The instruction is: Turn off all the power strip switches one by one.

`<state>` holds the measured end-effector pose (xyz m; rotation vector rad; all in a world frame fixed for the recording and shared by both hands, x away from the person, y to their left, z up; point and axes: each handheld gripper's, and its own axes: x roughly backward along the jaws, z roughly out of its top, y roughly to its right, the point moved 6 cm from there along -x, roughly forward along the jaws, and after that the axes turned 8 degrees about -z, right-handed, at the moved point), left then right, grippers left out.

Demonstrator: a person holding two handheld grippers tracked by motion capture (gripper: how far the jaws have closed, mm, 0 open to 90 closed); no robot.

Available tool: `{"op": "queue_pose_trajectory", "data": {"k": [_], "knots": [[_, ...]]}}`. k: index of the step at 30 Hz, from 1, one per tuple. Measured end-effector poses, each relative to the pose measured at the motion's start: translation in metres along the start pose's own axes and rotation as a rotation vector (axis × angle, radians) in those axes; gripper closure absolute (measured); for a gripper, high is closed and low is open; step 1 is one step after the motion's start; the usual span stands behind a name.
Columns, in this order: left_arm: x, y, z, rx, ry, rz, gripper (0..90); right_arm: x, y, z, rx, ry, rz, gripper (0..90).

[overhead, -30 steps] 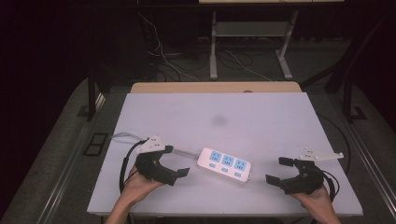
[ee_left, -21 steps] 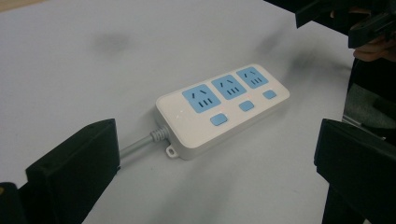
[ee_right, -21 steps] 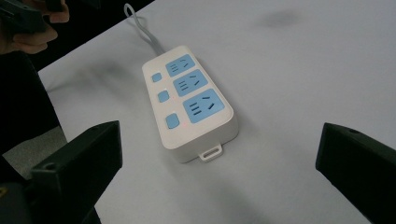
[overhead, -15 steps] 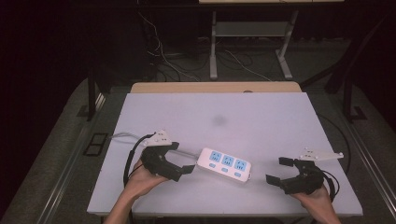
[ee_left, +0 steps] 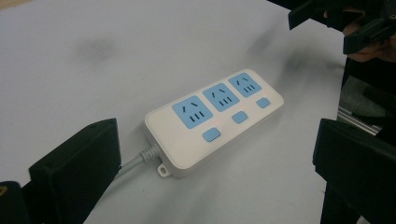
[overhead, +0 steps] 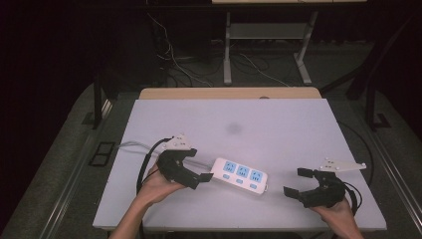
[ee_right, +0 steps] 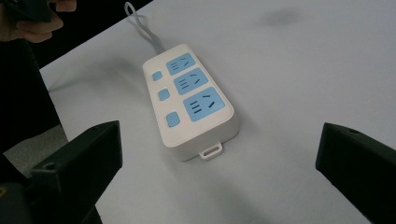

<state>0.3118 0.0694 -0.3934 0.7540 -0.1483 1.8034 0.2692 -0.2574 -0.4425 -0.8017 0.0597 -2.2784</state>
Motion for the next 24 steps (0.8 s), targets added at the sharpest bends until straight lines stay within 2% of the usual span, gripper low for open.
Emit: {"op": "queue_pose_trajectory", "data": {"k": [16,24], "knots": [[-0.02,0.001,0.01,-0.028,-0.08,-0.024,0.0,-0.001,0.0,-0.001,0.004,-0.006,0.001,0.3],[-0.03,0.001,0.011,-0.05,-0.124,-0.029,3.6,-0.001,0.0,-0.001,0.004,-0.008,0.003,0.3]]}}
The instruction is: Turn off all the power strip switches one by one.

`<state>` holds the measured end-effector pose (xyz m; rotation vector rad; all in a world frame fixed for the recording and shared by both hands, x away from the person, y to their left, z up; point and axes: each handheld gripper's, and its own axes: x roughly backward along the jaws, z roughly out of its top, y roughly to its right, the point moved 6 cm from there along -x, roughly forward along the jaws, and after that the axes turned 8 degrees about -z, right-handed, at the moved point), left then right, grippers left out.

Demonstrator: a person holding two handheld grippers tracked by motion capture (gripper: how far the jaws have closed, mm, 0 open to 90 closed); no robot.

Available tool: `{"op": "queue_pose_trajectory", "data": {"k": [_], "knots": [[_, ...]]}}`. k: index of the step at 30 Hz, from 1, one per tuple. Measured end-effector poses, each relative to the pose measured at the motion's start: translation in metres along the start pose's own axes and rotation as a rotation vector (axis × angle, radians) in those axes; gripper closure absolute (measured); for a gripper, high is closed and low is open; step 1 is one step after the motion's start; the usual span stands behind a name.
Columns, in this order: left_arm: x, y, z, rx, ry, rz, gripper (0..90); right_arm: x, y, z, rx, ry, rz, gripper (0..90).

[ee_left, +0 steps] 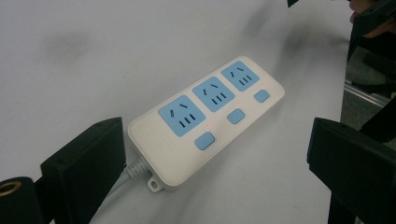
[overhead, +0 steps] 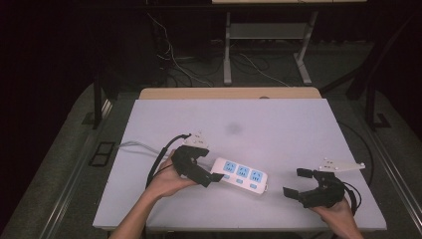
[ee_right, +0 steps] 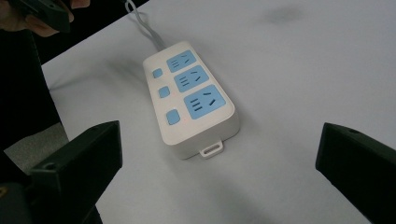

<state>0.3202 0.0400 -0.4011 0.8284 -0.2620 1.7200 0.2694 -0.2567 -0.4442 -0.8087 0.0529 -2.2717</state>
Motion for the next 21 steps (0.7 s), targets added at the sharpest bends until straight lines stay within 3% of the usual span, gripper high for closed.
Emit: {"op": "queue_pose_trajectory", "data": {"k": [11,21], "knots": [[-0.01,-0.004,-0.002,-0.017,-0.049,0.003,19.0,0.0,0.0,0.0,0.001,0.0,0.002,0.3],[-0.02,-0.008,-0.002,-0.029,-0.077,0.007,45.4,-0.001,0.0,-0.001,0.004,-0.006,0.005,0.3]]}}
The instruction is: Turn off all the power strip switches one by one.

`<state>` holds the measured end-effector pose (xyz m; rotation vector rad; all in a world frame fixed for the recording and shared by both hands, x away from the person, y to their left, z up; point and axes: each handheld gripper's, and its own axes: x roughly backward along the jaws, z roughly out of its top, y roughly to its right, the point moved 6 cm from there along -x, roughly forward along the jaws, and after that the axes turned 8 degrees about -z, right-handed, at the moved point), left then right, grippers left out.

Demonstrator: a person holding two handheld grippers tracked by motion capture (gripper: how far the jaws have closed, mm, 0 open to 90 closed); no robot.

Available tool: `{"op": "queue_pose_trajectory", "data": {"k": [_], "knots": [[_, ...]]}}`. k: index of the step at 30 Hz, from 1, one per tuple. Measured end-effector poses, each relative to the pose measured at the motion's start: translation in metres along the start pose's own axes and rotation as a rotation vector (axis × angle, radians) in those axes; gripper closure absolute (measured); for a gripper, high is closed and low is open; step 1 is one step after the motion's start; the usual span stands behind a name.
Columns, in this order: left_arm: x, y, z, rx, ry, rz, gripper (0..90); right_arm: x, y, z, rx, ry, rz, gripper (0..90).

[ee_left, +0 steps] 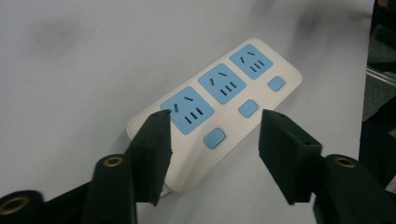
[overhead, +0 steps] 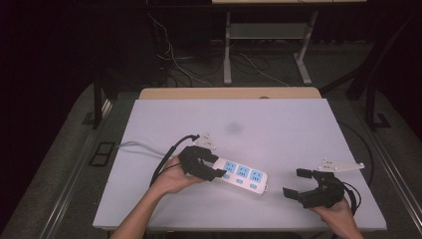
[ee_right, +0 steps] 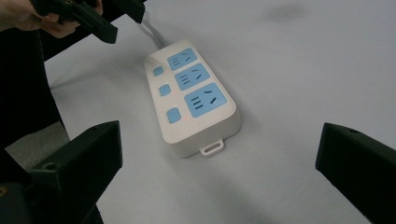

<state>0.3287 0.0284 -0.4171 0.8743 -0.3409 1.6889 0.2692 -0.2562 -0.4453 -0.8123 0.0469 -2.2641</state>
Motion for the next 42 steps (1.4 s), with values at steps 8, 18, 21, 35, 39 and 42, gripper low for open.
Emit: {"op": "queue_pose_trajectory", "data": {"k": [8,18,21,35,39,42], "knots": [[-0.009,-0.002,-0.002,-0.012,-0.035,-0.002,69.8,0.0,0.0,0.0,0.001,-0.002,0.001,0.3],[-0.021,-0.003,-0.003,-0.017,-0.063,-0.017,86.7,0.0,0.001,-0.001,0.002,-0.002,0.002,0.3],[-0.024,-0.004,-0.003,-0.016,-0.066,-0.024,89.0,0.0,0.001,-0.001,0.004,-0.002,0.004,0.3],[-0.038,-0.005,-0.006,-0.024,-0.1,-0.035,89.1,-0.001,0.001,-0.002,0.008,-0.01,0.006,0.3],[-0.041,-0.004,-0.007,-0.028,-0.107,-0.038,89.1,-0.001,0.001,-0.002,0.009,-0.013,0.007,0.3],[-0.043,-0.004,-0.007,-0.028,-0.109,-0.04,89.2,-0.001,0.0,-0.002,0.01,-0.014,0.008,0.3]]}}
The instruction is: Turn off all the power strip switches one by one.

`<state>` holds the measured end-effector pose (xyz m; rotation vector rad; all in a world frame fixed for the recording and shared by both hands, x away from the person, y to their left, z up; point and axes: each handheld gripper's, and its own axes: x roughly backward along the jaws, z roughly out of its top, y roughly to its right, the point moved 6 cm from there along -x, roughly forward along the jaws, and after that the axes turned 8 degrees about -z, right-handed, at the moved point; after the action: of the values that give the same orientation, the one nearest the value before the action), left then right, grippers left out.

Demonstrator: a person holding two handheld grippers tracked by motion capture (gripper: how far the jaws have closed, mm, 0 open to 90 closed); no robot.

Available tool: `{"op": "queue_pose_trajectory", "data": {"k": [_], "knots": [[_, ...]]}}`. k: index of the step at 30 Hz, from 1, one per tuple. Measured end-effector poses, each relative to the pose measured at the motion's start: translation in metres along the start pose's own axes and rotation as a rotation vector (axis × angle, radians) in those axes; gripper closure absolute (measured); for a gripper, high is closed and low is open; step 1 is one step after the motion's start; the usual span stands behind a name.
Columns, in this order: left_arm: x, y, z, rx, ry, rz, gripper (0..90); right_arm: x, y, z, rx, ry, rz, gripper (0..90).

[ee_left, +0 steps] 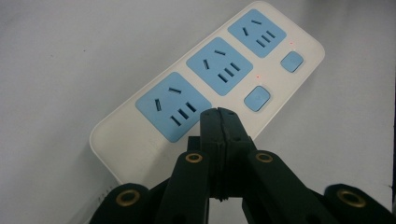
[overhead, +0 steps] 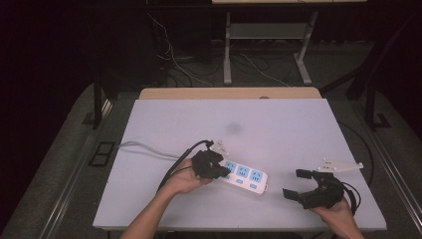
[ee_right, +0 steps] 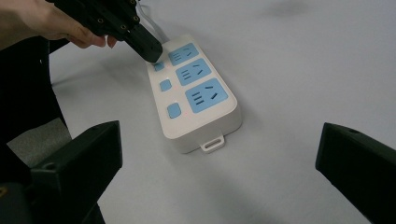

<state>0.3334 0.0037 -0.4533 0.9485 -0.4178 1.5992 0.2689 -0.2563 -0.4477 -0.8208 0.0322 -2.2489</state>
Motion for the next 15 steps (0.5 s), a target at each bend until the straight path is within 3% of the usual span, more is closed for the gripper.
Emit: {"op": "queue_pose_trajectory", "data": {"k": [15], "knots": [[-0.0031,-0.0026,-0.002,0.016,0.011,-0.017,89.4,-0.0008,-0.0003,-0.0002,0.004,0.0,0.001,0.3]]}}
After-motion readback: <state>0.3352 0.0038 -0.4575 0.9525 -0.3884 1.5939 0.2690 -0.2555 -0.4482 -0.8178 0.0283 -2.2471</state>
